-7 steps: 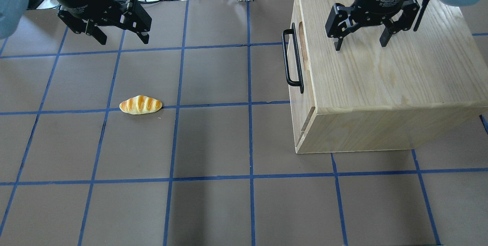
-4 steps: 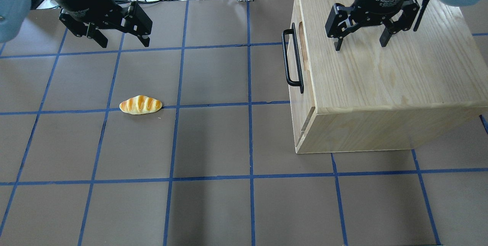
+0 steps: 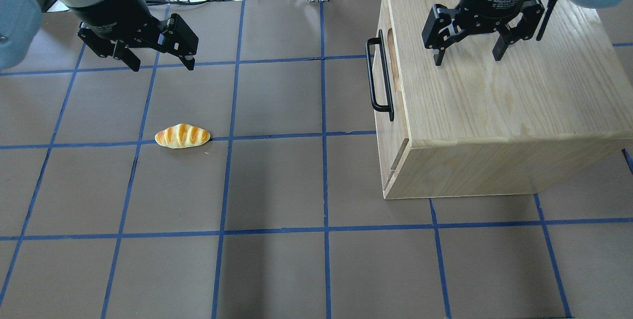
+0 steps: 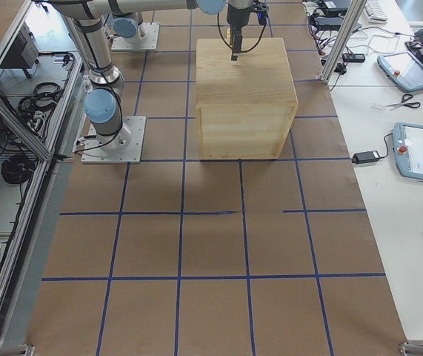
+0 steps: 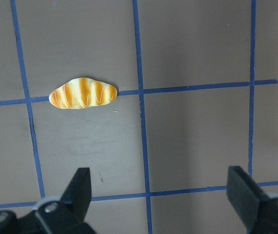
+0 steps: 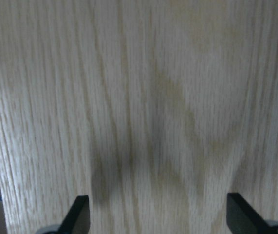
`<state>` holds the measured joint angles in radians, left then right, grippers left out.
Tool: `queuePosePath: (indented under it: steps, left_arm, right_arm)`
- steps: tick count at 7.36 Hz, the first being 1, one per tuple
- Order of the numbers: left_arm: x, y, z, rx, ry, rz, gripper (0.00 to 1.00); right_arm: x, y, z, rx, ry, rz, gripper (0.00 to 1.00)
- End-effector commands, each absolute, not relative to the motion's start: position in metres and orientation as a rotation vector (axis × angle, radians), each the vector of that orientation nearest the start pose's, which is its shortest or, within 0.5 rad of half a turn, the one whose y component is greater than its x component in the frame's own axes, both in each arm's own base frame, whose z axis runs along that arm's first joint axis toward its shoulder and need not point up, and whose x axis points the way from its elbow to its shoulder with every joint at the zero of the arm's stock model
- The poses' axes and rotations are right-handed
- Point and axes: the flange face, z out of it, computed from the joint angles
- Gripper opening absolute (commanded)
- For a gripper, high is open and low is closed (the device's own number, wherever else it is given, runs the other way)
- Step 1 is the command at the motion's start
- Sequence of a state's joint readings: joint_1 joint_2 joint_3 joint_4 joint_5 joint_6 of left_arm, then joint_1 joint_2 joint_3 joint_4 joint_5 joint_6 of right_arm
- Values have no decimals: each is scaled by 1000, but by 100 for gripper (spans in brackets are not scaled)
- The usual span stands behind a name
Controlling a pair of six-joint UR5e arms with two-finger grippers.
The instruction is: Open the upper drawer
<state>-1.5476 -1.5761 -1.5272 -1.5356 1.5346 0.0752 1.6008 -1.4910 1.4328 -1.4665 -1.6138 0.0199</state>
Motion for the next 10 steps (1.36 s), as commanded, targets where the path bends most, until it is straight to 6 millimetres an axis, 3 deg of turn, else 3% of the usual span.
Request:
queuePosePath:
  steps: [1,2,5,6,9,10]
  left_arm:
    - [-124,-507,505,80,3172,-103,100]
    - [-124,-512,496,77,3173,-74,100]
    - [-125,-524,493,49,3184,-108,100]
    - [-136,-537,480,-36,3219,-123,100]
    - [-229,-552,452,-126,3327,-227,100]
    - [-266,-548,444,-140,3440,-181,100]
  right_arm:
    - [145,-516,505,-19,3185,72,100]
    - [145,-516,505,-19,3185,72,100]
    - [145,-516,505,-19,3185,72,100]
    - [145,-516,505,-21,3185,72,100]
    - [144,-516,505,-19,3185,72,100]
    - [145,-516,505,-19,3185,72,100]
